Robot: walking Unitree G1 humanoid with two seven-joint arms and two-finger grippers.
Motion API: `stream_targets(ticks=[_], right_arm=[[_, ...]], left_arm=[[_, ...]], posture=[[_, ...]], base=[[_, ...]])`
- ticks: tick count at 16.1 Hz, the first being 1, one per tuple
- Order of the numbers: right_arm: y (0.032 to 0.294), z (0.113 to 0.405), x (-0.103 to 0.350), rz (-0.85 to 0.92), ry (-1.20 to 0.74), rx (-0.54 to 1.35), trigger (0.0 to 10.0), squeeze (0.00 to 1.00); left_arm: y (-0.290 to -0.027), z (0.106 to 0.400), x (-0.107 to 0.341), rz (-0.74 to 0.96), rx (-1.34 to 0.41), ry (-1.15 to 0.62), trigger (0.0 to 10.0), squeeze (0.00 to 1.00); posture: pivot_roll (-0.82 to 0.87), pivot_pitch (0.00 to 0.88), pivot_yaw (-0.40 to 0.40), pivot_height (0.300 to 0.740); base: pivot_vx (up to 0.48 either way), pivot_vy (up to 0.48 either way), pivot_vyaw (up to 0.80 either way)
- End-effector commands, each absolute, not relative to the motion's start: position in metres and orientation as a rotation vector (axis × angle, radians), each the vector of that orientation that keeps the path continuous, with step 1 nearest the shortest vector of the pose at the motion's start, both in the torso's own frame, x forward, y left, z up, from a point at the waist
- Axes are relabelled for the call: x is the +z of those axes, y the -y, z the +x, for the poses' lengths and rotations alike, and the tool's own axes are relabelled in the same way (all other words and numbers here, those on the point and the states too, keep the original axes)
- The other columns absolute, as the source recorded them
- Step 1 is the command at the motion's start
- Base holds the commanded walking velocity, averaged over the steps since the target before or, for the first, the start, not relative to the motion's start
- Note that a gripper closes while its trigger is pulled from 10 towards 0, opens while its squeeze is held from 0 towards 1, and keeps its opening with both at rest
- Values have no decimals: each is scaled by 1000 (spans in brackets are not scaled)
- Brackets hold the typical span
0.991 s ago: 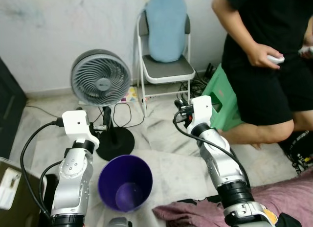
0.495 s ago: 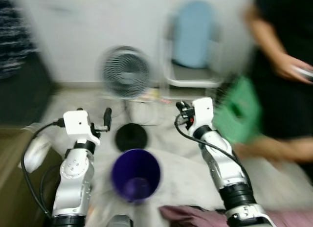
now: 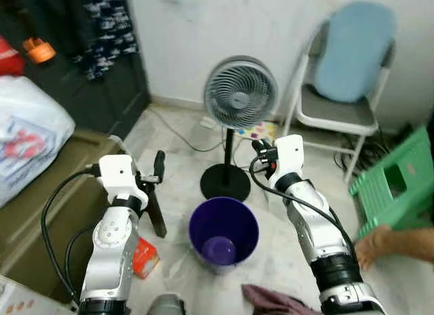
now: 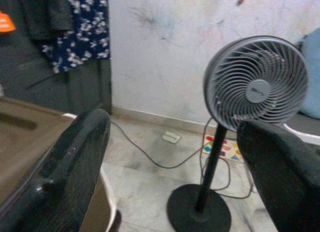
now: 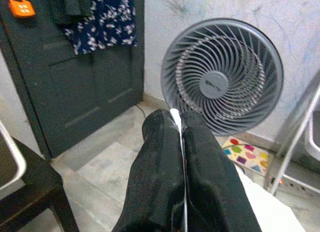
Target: Clean up the room
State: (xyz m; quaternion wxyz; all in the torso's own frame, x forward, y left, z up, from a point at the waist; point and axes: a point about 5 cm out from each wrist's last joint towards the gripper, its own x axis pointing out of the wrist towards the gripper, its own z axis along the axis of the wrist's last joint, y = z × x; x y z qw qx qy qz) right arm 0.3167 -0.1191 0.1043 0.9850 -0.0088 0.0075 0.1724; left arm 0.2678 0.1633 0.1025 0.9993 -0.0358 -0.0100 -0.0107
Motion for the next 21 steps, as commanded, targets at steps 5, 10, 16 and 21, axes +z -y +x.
stream_targets(ticks=[5,10,16,21], right_arm=[[125,323,109,30,-39,250,10000,0],[143,310,84,-16,-148,69,10000,0],[105,309,70,7,-206,62,10000,0],[83,315,66,19,-222,65,10000,0]], left_arm=[[-163,268,118,21,-154,103,10000,0],[-166,234,98,62,-261,9,10000,0],[-158,202,105,94,-431,-28,10000,0],[-171,172,109,141,-462,-121,10000,0]], posture=[[-5,0,-18,740],[-2,0,6,740],[50,0,46,740],[101,0,100,740]], base=[[0,0,0],[0,0,0],[0,0,0],[0,0,0]])
